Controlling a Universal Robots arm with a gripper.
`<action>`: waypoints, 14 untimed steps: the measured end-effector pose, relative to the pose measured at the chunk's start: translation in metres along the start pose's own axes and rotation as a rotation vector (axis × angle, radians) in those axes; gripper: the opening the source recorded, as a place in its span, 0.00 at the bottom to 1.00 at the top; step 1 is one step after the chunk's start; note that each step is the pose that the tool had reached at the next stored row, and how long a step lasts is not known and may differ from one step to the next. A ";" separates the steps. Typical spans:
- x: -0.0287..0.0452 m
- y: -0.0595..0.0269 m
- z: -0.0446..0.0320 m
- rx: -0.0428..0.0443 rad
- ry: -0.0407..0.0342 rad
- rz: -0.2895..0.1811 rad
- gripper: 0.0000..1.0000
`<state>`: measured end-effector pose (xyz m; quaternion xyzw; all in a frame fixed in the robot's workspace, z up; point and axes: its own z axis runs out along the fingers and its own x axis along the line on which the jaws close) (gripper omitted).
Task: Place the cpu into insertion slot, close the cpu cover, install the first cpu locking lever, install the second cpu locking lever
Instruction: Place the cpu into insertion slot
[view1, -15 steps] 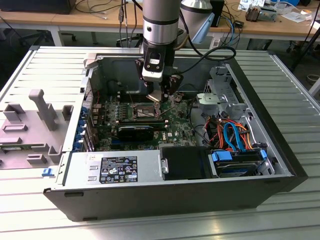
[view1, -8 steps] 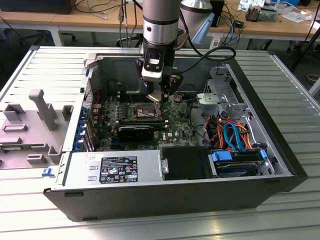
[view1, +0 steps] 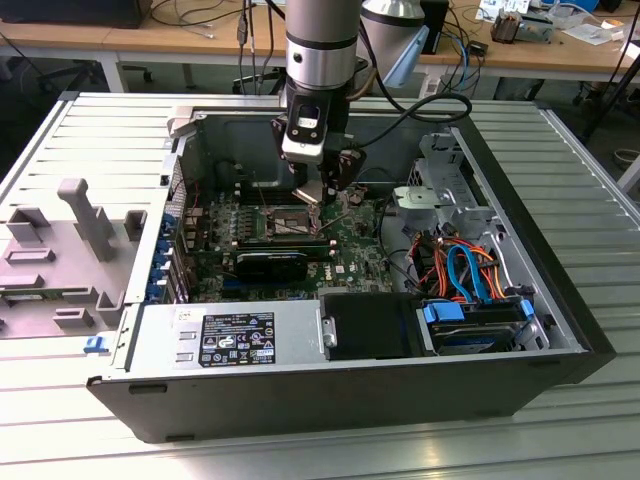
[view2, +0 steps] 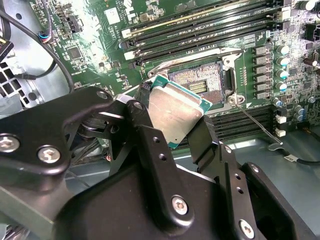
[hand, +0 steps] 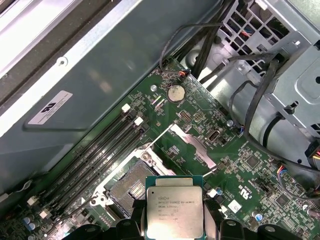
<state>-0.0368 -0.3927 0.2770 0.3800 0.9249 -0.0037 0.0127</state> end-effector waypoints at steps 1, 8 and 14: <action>0.0000 0.0000 0.0000 0.0000 0.0000 0.001 0.54; 0.0000 0.0000 0.0000 0.0002 0.0000 0.008 0.54; 0.0000 0.0000 0.0000 0.0004 0.0000 0.013 0.54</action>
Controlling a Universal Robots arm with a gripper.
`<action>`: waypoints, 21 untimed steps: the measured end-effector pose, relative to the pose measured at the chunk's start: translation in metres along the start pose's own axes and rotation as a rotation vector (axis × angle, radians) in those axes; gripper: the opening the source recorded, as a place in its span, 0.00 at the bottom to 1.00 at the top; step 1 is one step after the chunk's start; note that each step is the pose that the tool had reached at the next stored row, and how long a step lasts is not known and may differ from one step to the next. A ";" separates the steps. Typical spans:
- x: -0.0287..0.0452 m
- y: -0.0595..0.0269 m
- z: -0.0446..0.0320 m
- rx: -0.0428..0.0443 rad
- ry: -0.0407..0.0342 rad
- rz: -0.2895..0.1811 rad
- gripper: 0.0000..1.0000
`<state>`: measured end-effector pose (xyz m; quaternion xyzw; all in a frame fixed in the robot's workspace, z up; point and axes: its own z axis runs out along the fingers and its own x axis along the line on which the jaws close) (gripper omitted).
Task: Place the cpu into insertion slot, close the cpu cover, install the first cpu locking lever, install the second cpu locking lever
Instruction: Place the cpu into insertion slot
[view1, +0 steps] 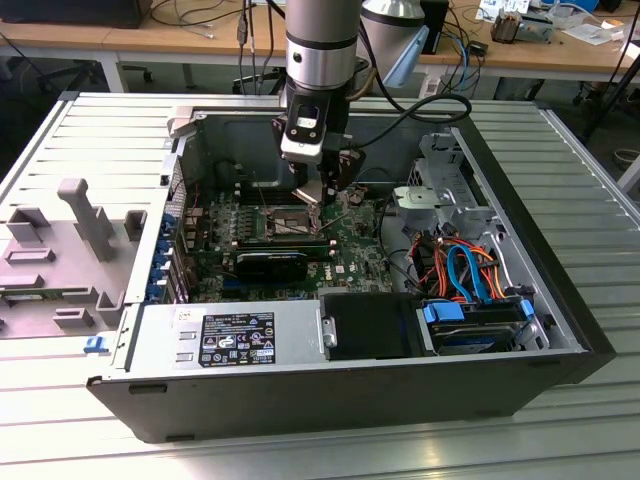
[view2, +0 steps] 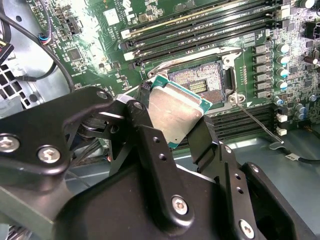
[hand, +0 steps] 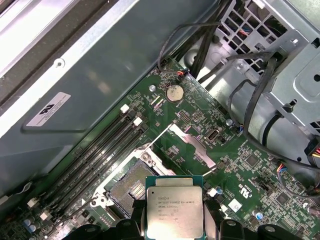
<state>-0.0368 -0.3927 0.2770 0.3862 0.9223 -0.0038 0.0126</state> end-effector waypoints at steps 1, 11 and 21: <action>0.0000 0.0000 0.0000 0.0001 0.0000 0.002 0.54; 0.0000 0.0000 0.0000 0.0003 0.0000 0.011 0.54; 0.0000 0.0000 0.0000 0.0006 -0.0001 0.022 0.54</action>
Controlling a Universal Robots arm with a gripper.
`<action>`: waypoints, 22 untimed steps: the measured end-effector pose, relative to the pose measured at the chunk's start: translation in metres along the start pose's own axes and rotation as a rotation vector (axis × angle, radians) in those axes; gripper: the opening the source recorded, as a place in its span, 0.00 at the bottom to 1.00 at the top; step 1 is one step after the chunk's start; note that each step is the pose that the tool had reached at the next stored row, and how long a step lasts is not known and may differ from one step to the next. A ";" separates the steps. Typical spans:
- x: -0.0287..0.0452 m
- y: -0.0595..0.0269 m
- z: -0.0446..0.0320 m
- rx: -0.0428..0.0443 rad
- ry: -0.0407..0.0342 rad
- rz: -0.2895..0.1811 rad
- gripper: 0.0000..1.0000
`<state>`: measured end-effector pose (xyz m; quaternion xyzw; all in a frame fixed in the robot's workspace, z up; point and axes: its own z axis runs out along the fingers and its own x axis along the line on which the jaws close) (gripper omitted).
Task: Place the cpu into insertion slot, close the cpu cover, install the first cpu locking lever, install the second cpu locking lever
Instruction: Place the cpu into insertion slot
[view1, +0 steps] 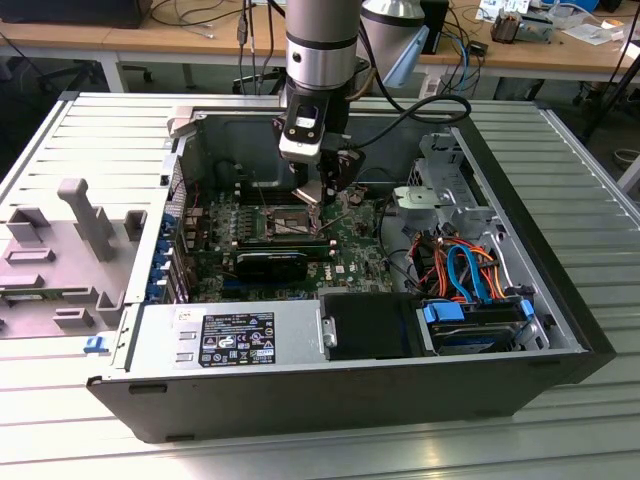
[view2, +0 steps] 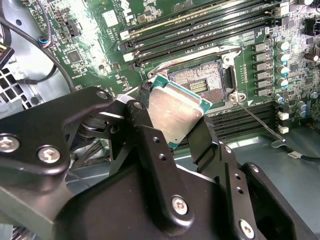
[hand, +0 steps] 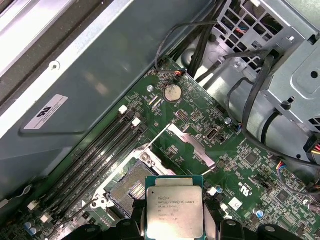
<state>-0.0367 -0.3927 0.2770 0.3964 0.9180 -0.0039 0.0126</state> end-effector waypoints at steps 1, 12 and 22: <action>0.0000 0.0000 0.0000 0.0000 -0.0001 0.001 0.54; -0.0002 -0.0002 0.0000 0.0007 -0.0002 0.025 0.54; -0.0002 -0.0002 0.0000 0.0022 -0.0003 0.084 0.54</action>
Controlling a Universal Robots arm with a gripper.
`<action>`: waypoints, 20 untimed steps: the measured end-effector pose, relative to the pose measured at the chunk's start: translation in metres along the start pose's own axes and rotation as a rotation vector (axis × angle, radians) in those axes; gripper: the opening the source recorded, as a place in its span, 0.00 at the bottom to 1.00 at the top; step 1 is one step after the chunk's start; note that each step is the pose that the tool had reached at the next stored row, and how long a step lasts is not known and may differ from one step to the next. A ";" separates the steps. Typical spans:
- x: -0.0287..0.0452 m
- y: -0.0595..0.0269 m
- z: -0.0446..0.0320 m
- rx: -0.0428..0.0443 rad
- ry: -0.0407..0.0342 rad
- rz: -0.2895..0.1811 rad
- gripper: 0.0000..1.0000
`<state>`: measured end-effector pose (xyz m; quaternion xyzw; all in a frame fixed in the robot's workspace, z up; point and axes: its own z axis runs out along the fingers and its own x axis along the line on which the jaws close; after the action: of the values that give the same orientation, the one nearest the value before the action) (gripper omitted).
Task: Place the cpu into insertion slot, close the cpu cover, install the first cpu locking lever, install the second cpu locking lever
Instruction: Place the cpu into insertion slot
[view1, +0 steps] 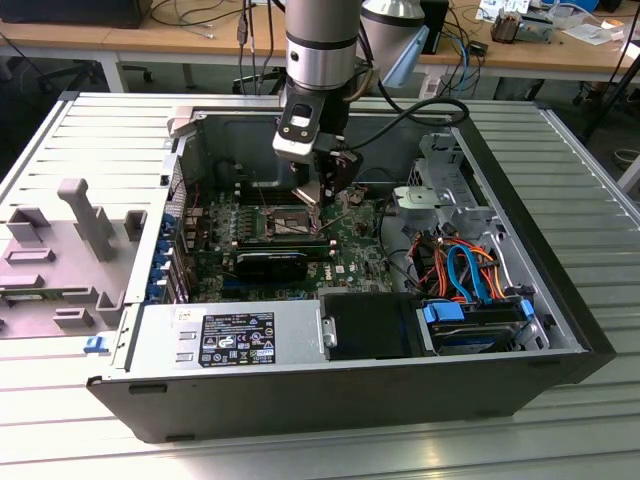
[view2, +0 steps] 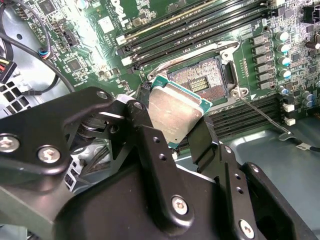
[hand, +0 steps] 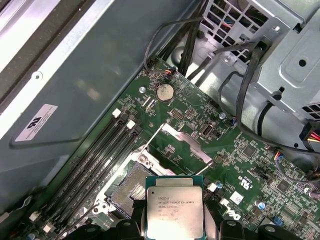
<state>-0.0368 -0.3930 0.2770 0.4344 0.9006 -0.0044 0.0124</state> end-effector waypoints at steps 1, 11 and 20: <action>0.0000 0.0000 0.0000 0.0001 -0.0001 0.003 0.54; 0.0000 0.0000 0.0000 0.0007 -0.0001 0.026 0.54; 0.0000 0.0000 0.0000 0.0012 -0.0001 0.044 0.54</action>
<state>-0.0367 -0.3930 0.2770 0.4543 0.8908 -0.0047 0.0123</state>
